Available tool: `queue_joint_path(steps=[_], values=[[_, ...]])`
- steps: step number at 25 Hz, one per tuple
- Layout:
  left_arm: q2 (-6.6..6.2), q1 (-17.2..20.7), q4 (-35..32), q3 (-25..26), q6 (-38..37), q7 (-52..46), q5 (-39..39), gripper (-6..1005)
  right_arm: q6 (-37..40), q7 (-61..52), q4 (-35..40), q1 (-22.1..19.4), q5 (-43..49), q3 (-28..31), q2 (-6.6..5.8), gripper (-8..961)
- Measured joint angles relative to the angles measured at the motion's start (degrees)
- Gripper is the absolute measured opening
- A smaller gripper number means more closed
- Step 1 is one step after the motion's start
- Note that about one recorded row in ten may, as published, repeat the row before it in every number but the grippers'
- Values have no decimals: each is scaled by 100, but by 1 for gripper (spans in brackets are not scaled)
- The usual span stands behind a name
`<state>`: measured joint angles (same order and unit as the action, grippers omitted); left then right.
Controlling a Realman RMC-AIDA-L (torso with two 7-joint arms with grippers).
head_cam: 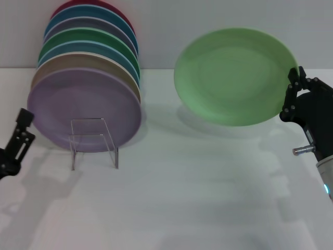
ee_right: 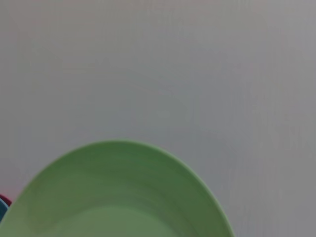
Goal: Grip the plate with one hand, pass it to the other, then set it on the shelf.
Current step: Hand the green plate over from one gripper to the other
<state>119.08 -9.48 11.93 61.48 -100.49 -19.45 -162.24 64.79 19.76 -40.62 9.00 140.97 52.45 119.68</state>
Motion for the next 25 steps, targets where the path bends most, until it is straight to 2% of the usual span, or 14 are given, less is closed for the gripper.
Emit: queue_joint_path(steps=[5,11,12,13,15,19,25], values=[[0,32,64,-291,-26,-2,-3,796,340,-2,248,135,-512,-529,3,19],[1,18,141,-744,-37,13,-17,796,663,-2,230,53,-740,-1149,8,18],[1,-20,152,-896,1,42,-19,796,865,26,190,42,-1064,-1545,16,18],[1,-20,152,-896,1,42,-19,796,865,26,190,42,-1064,-1545,16,18],[1,-77,162,-1054,92,53,-20,796,1067,93,147,55,-1409,-1956,19,18],[1,-131,273,-1187,434,102,-30,796,1399,477,-96,94,-2198,-2827,21,18],[1,-216,292,-1282,671,181,-42,796,1468,589,-340,144,-2491,-3336,21,19]])
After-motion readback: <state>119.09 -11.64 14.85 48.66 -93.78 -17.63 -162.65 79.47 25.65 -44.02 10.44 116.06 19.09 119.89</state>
